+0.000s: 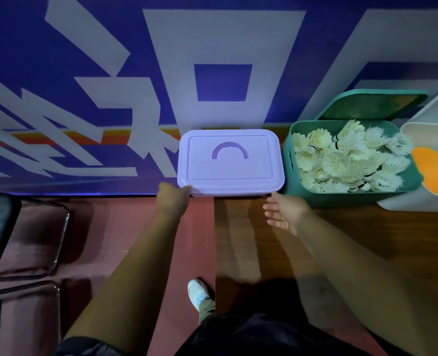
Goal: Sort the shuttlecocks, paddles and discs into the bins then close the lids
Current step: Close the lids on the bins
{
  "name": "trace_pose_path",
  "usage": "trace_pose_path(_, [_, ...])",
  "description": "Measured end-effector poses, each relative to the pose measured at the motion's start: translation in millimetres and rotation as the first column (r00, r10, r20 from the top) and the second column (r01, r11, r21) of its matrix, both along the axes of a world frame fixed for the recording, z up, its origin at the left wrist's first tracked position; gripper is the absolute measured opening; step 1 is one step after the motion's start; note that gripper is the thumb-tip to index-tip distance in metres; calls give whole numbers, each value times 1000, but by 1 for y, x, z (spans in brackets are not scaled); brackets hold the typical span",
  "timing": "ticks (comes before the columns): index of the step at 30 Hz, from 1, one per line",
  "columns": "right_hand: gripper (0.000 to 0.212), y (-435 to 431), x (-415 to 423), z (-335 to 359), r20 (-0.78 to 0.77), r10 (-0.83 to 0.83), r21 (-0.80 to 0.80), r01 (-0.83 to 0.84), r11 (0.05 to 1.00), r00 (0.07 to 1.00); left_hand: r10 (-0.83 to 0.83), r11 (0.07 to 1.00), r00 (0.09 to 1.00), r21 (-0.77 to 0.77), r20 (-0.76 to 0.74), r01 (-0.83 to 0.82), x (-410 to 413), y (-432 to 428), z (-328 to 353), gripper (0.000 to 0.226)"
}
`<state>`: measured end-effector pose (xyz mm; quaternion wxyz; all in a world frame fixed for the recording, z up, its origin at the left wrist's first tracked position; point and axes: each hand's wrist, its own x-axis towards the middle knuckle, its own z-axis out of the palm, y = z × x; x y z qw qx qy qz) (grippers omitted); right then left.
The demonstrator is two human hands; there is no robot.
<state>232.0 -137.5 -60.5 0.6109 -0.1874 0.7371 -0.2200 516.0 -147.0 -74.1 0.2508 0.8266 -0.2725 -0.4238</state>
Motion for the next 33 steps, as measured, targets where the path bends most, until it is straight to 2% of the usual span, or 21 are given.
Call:
trace_pose_path(2, [31, 3, -3, 14, -20, 28, -28, -28, 999, 999, 9, 1000, 988, 25, 153, -13, -10, -3, 15, 45])
trace_pose_path(3, [28, 4, -6, 21, -35, 43, -48, -45, 998, 998, 2, 1000, 975, -12, 222, 0, -17, -3, 23, 46])
trace_pose_path(5, [24, 5, -12, 37, -54, 81, -86, -85, 993, 995, -37, 992, 962, -106, 269, 68, -36, -5, 38, 48])
trace_pose_path(8, [20, -1, -28, 67, -19, 110, -189, -111, 976, 994, -183, 952, 957, -204, 224, 229, -72, -14, 57, 52])
trace_pose_path(11, [17, -17, -55, 104, -19, 97, -358, -98, 929, 995, -366, 893, 923, -236, 116, 383, -120, -23, 82, 39])
trace_pose_path(13, [18, -32, -82, 127, -63, 80, -467, -101, 879, 995, -426, 869, 903, -249, 59, 427, -153, -27, 92, 34])
trace_pose_path(16, [19, -61, -129, 150, -134, 42, -570, -112, 814, 990, -435, 866, 900, -269, 9, 422, -193, -32, 104, 31])
trace_pose_path(19, [30, -98, -170, 158, -224, 40, -620, -174, 765, 974, -412, 879, 909, -291, -67, 377, -226, -38, 116, 13])
trace_pose_path(21, [43, -119, -185, 155, -299, 79, -602, -253, 758, 951, -384, 886, 919, -315, -84, 341, -237, -43, 126, 5])
trace_pose_path(24, [51, -144, -204, 149, -346, 206, -512, -368, 776, 915, -303, 913, 942, -329, -147, 242, -252, -45, 140, 8])
trace_pose_path(26, [48, -153, -212, 145, -361, 276, -471, -429, 771, 891, -252, 924, 953, -337, -170, 184, -256, -42, 145, 10])
trace_pose_path(28, [36, -159, -218, 142, -417, 282, -483, -473, 736, 864, -212, 931, 962, -334, -175, 144, -257, -35, 148, 12])
trace_pose_path(30, [27, -161, -224, 143, -422, 223, -540, -442, 716, 879, -172, 939, 965, -330, -198, 99, -257, -27, 148, 14])
trace_pose_path(33, [31, -154, -233, 155, -374, 104, -629, -335, 702, 921, -93, 949, 971, -314, -219, 21, -259, -21, 147, 19])
